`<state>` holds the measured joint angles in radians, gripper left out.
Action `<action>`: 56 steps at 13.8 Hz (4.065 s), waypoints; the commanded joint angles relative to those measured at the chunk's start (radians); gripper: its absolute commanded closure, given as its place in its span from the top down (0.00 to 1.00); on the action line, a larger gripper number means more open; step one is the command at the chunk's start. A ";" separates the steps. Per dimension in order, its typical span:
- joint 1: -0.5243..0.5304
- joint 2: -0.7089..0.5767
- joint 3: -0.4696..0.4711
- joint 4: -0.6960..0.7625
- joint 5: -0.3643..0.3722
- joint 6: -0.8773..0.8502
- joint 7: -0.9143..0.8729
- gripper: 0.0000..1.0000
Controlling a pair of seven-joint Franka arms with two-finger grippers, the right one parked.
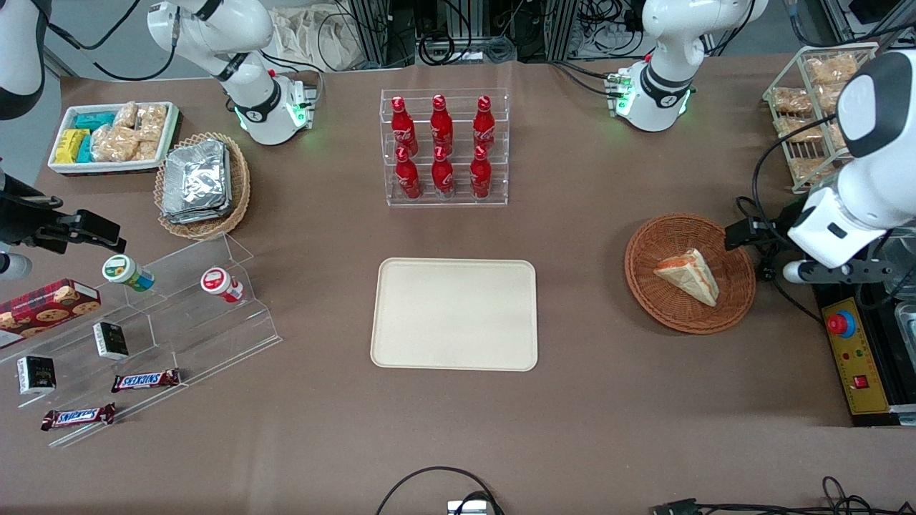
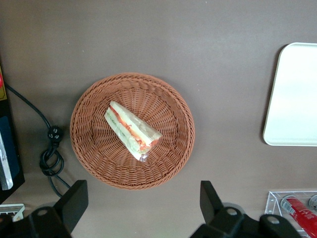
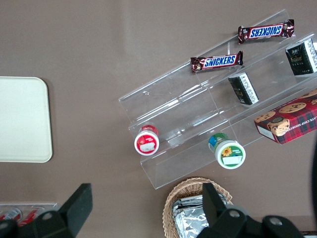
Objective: Place sandwich from basket to tray
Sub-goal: 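Move the left gripper over the wrapped sandwich in the wicker basket, then lower the left gripper and close it on the sandwich's edge, then lift the sandwich and carry it with the left gripper toward the tray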
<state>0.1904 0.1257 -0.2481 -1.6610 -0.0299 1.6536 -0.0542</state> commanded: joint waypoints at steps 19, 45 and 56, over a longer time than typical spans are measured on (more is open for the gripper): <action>0.004 0.040 0.004 -0.405 0.019 0.406 -0.592 1.00; -0.008 0.120 0.017 -0.289 0.056 0.251 -0.693 0.00; -0.247 0.132 -0.085 0.109 0.042 -0.204 -0.621 0.00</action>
<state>-0.0330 0.2459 -0.3251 -1.5892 0.0129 1.4810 -0.6958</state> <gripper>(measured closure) 0.806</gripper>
